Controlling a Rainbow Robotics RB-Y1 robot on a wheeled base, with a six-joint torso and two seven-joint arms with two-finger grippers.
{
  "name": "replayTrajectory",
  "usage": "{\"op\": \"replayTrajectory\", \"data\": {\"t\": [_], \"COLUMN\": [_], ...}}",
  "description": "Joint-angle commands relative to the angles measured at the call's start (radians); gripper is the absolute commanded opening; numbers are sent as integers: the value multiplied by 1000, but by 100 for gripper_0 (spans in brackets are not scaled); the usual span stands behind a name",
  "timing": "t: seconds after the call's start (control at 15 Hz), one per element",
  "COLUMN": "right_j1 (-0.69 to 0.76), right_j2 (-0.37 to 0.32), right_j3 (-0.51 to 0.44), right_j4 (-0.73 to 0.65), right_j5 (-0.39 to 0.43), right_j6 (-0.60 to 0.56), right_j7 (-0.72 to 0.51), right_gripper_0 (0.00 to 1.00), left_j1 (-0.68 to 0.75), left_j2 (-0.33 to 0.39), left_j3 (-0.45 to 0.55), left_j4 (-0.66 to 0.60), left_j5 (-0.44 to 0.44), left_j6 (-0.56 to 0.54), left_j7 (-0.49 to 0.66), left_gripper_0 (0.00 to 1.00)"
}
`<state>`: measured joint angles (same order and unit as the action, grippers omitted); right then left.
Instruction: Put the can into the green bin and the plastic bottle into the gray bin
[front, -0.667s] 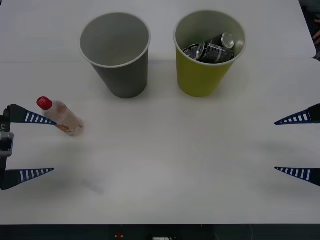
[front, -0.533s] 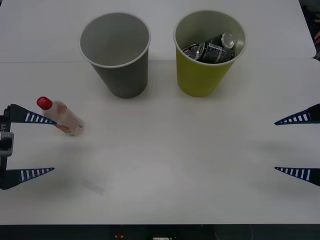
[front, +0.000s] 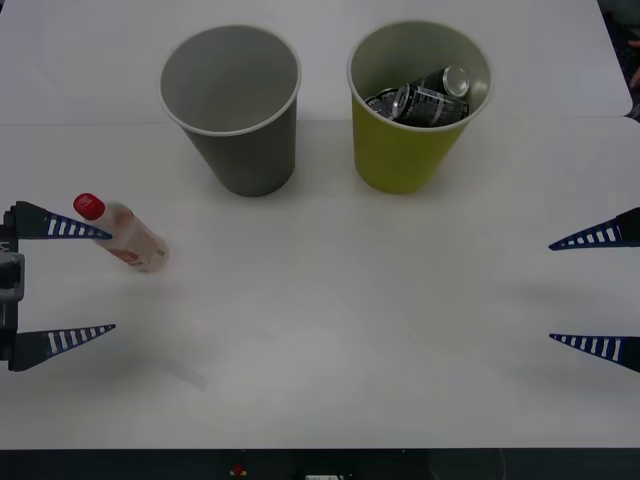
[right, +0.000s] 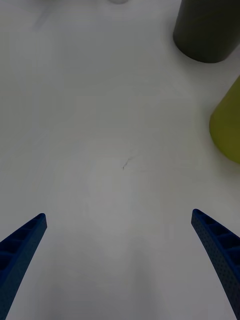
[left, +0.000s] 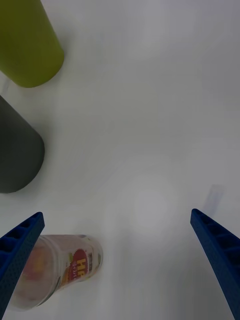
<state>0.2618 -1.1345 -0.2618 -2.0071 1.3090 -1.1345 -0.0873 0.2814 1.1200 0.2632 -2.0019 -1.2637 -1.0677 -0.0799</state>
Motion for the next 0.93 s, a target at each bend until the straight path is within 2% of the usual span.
{"op": "replayTrajectory", "data": {"t": [0.07,0.27,0.47,0.67,0.87,0.93], "right_j1": [0,0,0,0,0,0], "right_j2": [0,0,0,0,0,0], "right_j3": [0,0,0,0,0,0], "right_j4": [0,0,0,0,0,0], "right_j5": [0,0,0,0,0,0], "right_j6": [0,0,0,0,0,0], "right_j7": [0,0,0,0,0,0], "right_gripper_0": [100,100,100,100,100,100], "left_j1": [47,87,163,263,394,443], "left_j2": [12,12,12,12,12,12], "left_j3": [4,17,54,85,123,128], "left_j4": [0,0,0,0,0,3], "left_j5": [55,101,198,317,461,534], "left_j6": [78,129,193,241,255,270], "left_j7": [23,48,72,83,77,75], "left_gripper_0": [100,100,100,100,100,100]}}
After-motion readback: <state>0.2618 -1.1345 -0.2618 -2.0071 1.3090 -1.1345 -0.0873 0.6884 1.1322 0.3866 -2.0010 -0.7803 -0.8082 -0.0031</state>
